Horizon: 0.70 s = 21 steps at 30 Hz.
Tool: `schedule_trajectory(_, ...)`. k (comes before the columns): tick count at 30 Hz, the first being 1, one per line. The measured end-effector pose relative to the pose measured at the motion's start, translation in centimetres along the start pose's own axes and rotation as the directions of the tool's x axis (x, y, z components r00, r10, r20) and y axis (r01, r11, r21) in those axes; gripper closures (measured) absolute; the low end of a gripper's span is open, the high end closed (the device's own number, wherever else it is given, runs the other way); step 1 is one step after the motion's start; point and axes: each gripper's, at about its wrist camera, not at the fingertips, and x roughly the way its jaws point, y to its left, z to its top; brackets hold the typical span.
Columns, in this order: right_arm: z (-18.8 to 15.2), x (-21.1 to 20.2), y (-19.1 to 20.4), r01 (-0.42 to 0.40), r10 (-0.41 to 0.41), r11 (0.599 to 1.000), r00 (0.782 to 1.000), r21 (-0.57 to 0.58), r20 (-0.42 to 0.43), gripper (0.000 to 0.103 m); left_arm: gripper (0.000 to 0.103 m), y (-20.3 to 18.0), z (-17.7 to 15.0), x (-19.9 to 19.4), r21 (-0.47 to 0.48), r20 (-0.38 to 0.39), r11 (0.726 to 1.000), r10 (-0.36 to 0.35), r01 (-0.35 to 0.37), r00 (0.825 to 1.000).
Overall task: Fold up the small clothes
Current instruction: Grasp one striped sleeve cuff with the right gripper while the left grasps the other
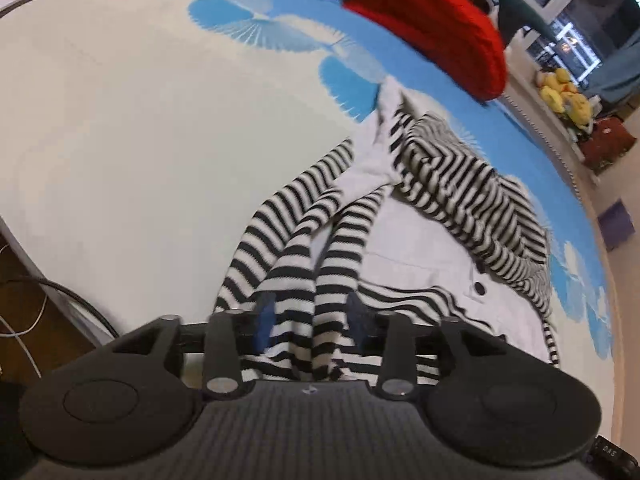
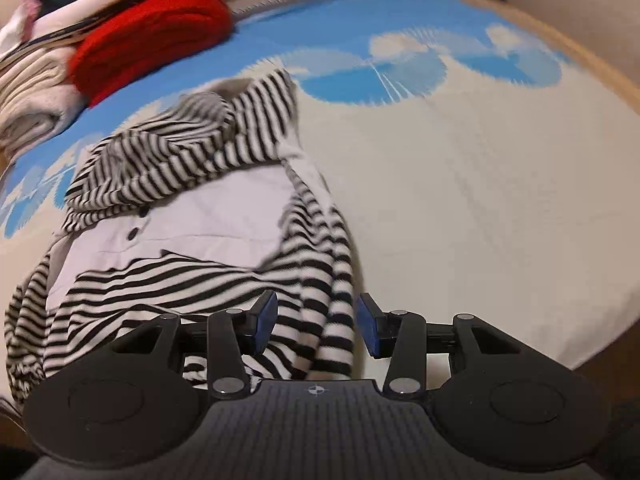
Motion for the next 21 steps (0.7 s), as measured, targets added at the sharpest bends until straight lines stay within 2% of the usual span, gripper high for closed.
schedule_trajectory(1,0.0,0.3,-0.3,0.001,0.000,1.000,1.000,0.022,-0.013,0.056,0.050,-0.2,-0.1,0.3,0.013,-0.003,1.000,0.020,-0.020,1.000)
schedule_trajectory(3,0.0,1.1,-0.8,0.007,-0.005,0.998,0.999,0.057,-0.041,0.056,0.038,-0.5,-0.2,0.8,0.037,-0.004,0.998,0.053,-0.052,0.999)
schedule_trajectory(6,-0.1,2.1,-0.7,0.017,-0.012,0.998,0.997,0.061,-0.079,0.053,0.027,-0.5,-0.2,1.6,0.042,-0.003,0.994,0.098,-0.098,0.995)
schedule_trajectory(11,-0.7,3.4,-0.1,0.031,-0.029,0.999,0.992,0.018,-0.122,0.052,0.023,0.0,-0.5,3.5,0.040,-0.061,0.991,0.131,-0.128,0.990)
schedule_trajectory(18,-1.2,4.3,-0.1,0.043,-0.041,0.999,0.988,0.008,-0.149,0.052,0.025,0.2,-1.5,4.7,0.083,-0.066,0.981,0.181,-0.175,0.981)
schedule_trajectory(19,-1.2,4.3,0.0,0.043,-0.042,0.999,0.988,0.003,-0.148,0.052,0.027,0.1,-1.6,4.7,0.090,-0.061,0.981,0.178,-0.172,0.982)
schedule_trajectory(20,-1.2,4.2,0.0,0.040,-0.040,0.999,0.988,-0.001,-0.146,0.055,0.035,0.0,-1.7,4.6,0.097,-0.058,0.982,0.171,-0.165,0.984)
schedule_trajectory(21,-1.2,4.1,0.0,0.035,-0.035,0.999,0.989,-0.002,-0.145,0.064,0.044,-0.1,-1.8,4.6,0.103,-0.057,0.983,0.162,-0.155,0.985)
